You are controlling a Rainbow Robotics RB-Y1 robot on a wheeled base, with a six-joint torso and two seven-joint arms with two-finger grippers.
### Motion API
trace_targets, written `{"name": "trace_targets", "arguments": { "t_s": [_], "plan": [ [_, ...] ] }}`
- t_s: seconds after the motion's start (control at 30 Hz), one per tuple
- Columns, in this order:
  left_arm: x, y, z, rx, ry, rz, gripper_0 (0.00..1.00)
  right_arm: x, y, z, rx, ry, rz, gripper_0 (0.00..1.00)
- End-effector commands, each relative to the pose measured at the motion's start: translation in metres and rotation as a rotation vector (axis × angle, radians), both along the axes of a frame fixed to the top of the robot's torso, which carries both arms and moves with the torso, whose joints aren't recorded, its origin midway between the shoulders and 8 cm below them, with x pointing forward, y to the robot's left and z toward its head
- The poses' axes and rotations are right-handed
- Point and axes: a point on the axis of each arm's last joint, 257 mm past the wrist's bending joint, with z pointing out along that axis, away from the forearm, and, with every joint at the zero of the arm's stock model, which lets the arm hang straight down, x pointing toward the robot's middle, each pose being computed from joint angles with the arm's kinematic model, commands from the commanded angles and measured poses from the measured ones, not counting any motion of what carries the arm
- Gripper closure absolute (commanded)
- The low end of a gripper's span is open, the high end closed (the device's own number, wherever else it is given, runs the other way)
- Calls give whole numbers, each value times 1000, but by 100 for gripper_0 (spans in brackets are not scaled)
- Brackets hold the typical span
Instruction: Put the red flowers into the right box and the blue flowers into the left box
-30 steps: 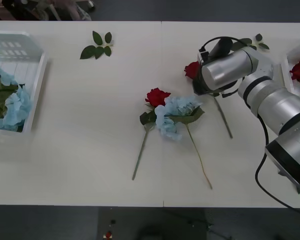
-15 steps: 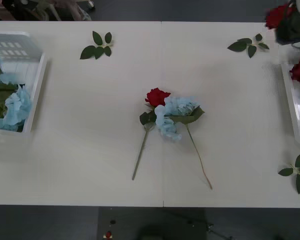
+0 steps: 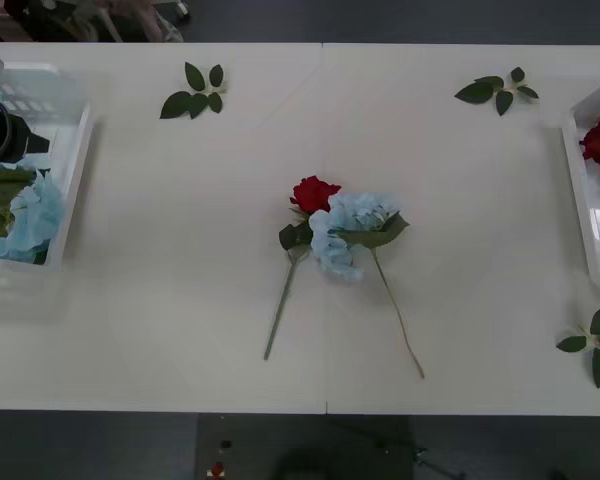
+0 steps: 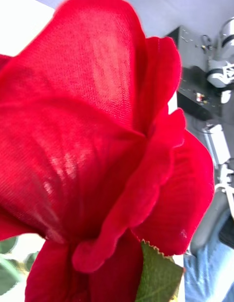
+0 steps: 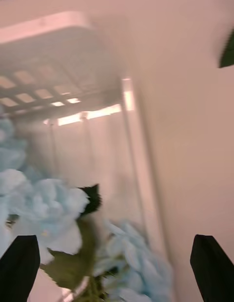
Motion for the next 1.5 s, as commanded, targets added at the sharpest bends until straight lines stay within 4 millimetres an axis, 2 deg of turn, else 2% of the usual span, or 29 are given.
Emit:
{"name": "trace_targets", "arguments": {
  "t_s": [0.03,0.07,0.1,0.13,0.17,0.23,0.33,0.4,0.47,0.53,0.73,0.83,0.9,0.93,1.0,1.07,1.1,1.13,1.17,1.2,1.23,1.3,1.4,1.47,1.5],
  "plan": [
    [-19,-75,32,-133,-12,-106,10,-9,-17,-17,30,-71,-55,100],
    [-23,-97,24,-184,10,-113,11,-11,-19,-19,30,-77,-59,100],
    [-27,-108,19,-208,27,-118,10,-12,-20,-22,34,-79,-65,100],
    [-32,-138,5,-271,59,-130,10,-15,-23,-25,30,-80,-72,100],
    [-34,-154,-4,-304,75,-132,11,-15,-24,-25,31,-84,-78,100],
    [-37,-203,-28,-362,103,-159,10,-18,-27,-27,33,-89,-93,100],
    [-37,-239,-44,-361,108,-196,10,-18,-27,-27,34,-90,-93,100],
    [-38,-269,-57,-324,107,-239,11,-19,-29,-26,32,-92,-95,70],
    [-42,-296,-68,-295,111,-279,10,-18,-29,-25,30,-95,-86,49],
    [-45,-319,-75,-277,112,-307,10,-15,-25,-27,51,-102,-82,42],
    [-54,-366,-106,-184,138,-371,11,-11,-14,-30,102,-109,-63,33],
    [-54,-380,-121,-119,155,-393,12,-2,6,-27,141,-95,-9,31],
    [-53,-383,-123,-111,155,-398,12,-1,11,-26,157,-92,1,31],
    [-49,-395,-131,-79,159,-410,13,5,44,-23,259,-69,53,31],
    [-44,-406,-134,-68,148,-420,12,9,77,-19,359,-55,105,30],
    [-39,-416,-142,-62,141,-430,13,10,123,-9,477,-29,167,30],
    [-39,-419,-145,-64,140,-433,14,9,133,-7,497,-19,182,31],
    [-37,-424,-149,-61,135,-441,17,5,155,-3,539,7,200,30],
    [-35,-427,-152,-61,125,-444,23,0,174,3,576,27,212,30],
    [-34,-428,-154,-58,122,-446,27,-3,185,6,590,40,223,31],
    [-31,-428,-159,-49,114,-447,35,-12,205,9,624,66,233,30],
    [-29,-428,-165,-24,100,-456,47,-25,232,14,656,95,247,31],
    [-29,-428,-177,10,91,-476,65,-56,276,19,677,125,267,30],
    [-28,-427,-180,15,87,-479,90,-74,302,18,688,127,297,31],
    [-28,-427,-179,16,85,-480,95,-78,309,16,696,126,303,30]
  ]
}}
